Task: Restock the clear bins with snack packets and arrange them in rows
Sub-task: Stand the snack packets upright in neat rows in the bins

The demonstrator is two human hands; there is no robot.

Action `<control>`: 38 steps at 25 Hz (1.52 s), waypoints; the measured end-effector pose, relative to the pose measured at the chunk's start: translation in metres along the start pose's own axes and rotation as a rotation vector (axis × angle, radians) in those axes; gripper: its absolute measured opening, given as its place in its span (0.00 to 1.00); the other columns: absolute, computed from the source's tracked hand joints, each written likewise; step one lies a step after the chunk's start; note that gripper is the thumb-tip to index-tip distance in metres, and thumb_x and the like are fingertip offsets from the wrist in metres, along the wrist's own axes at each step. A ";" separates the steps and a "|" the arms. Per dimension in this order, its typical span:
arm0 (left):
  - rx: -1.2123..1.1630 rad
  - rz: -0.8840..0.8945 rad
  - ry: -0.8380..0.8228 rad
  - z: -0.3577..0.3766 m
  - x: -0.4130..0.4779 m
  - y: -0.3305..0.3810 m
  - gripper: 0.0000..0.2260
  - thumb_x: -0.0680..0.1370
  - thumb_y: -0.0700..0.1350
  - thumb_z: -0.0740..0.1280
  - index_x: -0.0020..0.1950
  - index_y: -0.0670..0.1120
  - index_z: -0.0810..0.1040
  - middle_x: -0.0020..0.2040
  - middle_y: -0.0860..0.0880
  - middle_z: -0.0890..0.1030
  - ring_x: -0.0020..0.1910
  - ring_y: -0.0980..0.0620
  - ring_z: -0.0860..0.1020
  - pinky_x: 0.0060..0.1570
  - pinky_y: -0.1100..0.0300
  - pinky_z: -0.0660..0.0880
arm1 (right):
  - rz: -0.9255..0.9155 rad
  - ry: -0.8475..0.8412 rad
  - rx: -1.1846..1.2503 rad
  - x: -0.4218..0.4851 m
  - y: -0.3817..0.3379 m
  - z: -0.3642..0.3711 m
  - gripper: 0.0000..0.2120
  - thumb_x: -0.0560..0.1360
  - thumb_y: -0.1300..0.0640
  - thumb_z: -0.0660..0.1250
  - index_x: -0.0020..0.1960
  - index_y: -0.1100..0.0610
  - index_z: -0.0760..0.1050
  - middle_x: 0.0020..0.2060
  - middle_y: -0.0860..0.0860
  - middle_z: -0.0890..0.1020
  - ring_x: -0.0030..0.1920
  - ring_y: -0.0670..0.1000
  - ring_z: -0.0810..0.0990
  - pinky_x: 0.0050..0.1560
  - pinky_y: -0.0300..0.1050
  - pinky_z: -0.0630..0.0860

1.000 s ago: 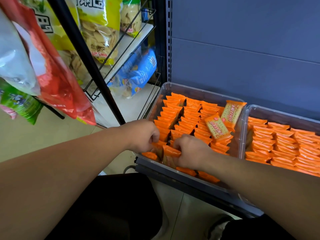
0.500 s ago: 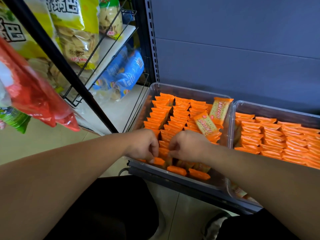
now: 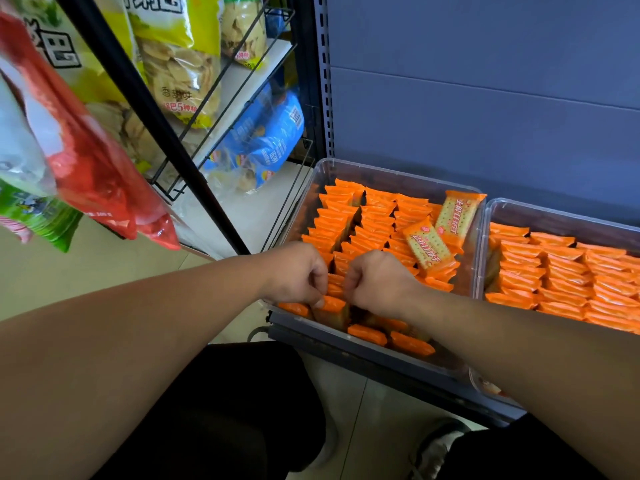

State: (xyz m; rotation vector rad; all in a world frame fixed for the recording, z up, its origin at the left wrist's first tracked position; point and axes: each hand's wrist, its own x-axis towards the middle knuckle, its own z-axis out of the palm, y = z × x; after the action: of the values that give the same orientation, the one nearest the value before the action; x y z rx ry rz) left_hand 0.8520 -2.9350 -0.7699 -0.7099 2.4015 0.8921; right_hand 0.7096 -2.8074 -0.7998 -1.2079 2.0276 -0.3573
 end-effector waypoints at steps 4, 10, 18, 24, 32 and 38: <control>0.080 -0.055 0.091 0.013 0.006 0.006 0.13 0.70 0.51 0.82 0.45 0.53 0.80 0.45 0.54 0.81 0.46 0.52 0.79 0.47 0.51 0.81 | -0.035 -0.143 -0.001 -0.005 0.005 -0.016 0.09 0.76 0.57 0.76 0.54 0.48 0.83 0.47 0.45 0.84 0.50 0.45 0.82 0.48 0.40 0.81; 0.280 -0.115 0.039 0.012 0.007 0.021 0.15 0.71 0.54 0.81 0.46 0.52 0.77 0.47 0.52 0.80 0.49 0.49 0.79 0.43 0.56 0.75 | -0.052 0.094 0.105 -0.024 0.025 -0.071 0.04 0.77 0.55 0.76 0.51 0.49 0.85 0.44 0.45 0.85 0.48 0.43 0.84 0.50 0.41 0.83; 0.400 0.108 -0.118 0.014 0.009 0.076 0.11 0.73 0.56 0.78 0.43 0.53 0.79 0.43 0.55 0.80 0.44 0.52 0.78 0.44 0.51 0.79 | -0.119 -0.192 -0.274 -0.056 0.030 -0.074 0.13 0.71 0.42 0.79 0.46 0.49 0.81 0.42 0.44 0.81 0.46 0.47 0.80 0.45 0.44 0.79; 0.644 0.102 -0.047 0.031 0.023 0.081 0.16 0.75 0.64 0.73 0.40 0.53 0.76 0.40 0.53 0.78 0.43 0.49 0.78 0.42 0.54 0.79 | -0.116 -0.104 -0.863 -0.058 0.057 -0.059 0.22 0.70 0.28 0.71 0.47 0.46 0.78 0.48 0.46 0.80 0.55 0.52 0.75 0.61 0.55 0.65; 0.563 0.036 0.019 0.024 0.037 0.095 0.16 0.74 0.63 0.75 0.41 0.53 0.75 0.42 0.53 0.79 0.45 0.50 0.78 0.39 0.54 0.75 | -0.139 0.089 -0.549 -0.048 0.074 -0.069 0.14 0.74 0.36 0.73 0.48 0.46 0.79 0.49 0.46 0.82 0.55 0.52 0.79 0.59 0.52 0.77; 0.097 0.057 0.301 0.001 0.067 0.104 0.10 0.77 0.56 0.75 0.52 0.52 0.81 0.51 0.53 0.82 0.53 0.49 0.81 0.51 0.51 0.80 | 0.076 0.564 -0.047 -0.015 0.108 -0.120 0.09 0.77 0.49 0.73 0.56 0.48 0.82 0.54 0.50 0.80 0.61 0.55 0.76 0.59 0.51 0.77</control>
State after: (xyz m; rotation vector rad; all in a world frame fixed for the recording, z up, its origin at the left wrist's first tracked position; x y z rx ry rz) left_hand 0.7382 -2.8867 -0.7634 -0.7898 2.7213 0.7269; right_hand 0.5589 -2.7539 -0.7712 -1.1392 2.5631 -0.6753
